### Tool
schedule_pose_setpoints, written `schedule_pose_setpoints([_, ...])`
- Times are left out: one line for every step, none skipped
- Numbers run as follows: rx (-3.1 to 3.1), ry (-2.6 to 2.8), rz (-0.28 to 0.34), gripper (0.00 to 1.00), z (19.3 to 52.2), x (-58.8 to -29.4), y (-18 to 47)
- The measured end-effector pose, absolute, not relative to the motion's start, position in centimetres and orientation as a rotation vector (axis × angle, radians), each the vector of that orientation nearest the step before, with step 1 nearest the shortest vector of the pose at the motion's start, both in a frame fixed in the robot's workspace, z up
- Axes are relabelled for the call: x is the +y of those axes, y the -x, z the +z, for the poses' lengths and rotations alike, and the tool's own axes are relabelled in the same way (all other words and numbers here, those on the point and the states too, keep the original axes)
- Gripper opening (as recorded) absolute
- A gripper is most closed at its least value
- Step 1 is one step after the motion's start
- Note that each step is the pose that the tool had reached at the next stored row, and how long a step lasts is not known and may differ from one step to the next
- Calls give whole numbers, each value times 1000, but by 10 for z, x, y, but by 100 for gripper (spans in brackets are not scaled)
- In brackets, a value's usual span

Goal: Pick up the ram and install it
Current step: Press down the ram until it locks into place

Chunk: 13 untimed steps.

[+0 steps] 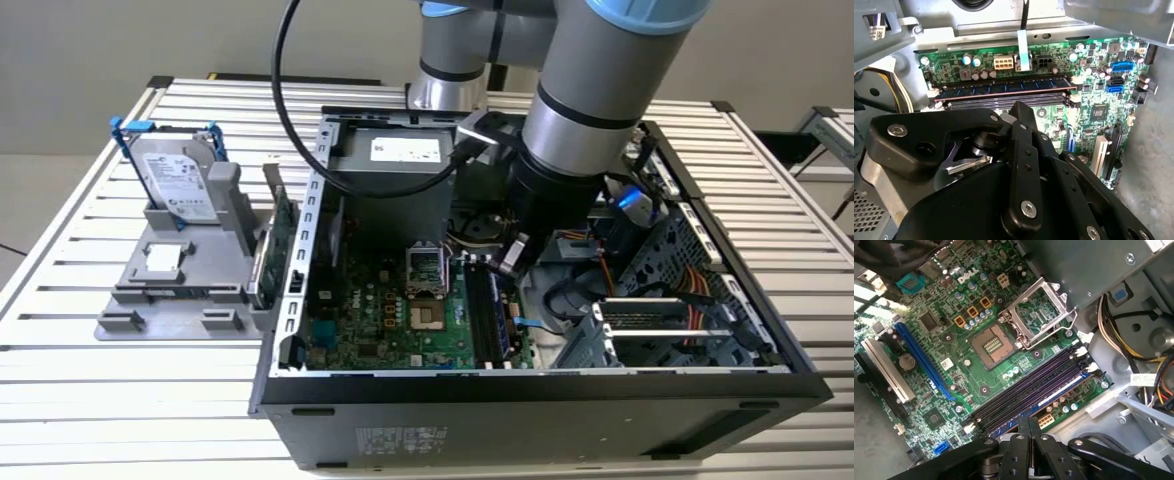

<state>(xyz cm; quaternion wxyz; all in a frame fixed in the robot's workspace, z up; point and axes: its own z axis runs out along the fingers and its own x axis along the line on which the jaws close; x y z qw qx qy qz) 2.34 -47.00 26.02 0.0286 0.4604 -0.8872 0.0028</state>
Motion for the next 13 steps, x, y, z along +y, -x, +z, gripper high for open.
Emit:
schedule_pose_setpoints([-2733,-1430,9,0,260,-470,-23])
schedule_pose_setpoints([-2728,-1440,9,0,260,-470,-23])
schedule_pose_setpoints([-2723,-1449,10,0,260,-469,-23])
schedule_pose_setpoints([-2717,-1460,10,0,260,-469,-23])
schedule_pose_setpoints([-2710,-1473,10,0,260,-469,-23])
schedule_pose_setpoints([-2703,-1486,11,0,260,-469,-23])
schedule_pose_setpoints([-2696,-1499,11,0,260,-469,-23])
schedule_pose_setpoints([-2687,-1514,12,0,260,-469,-23])
schedule_pose_setpoints([-2680,-1527,12,0,260,-469,-23])
schedule_pose_setpoints([-2673,-1540,13,0,260,-469,-23])
schedule_pose_setpoints([-2665,-1553,13,0,260,-469,-23])
schedule_pose_setpoints([-2657,-1566,13,0,260,-469,-23])
schedule_pose_setpoints([-2649,-1580,14,0,260,-468,-23])
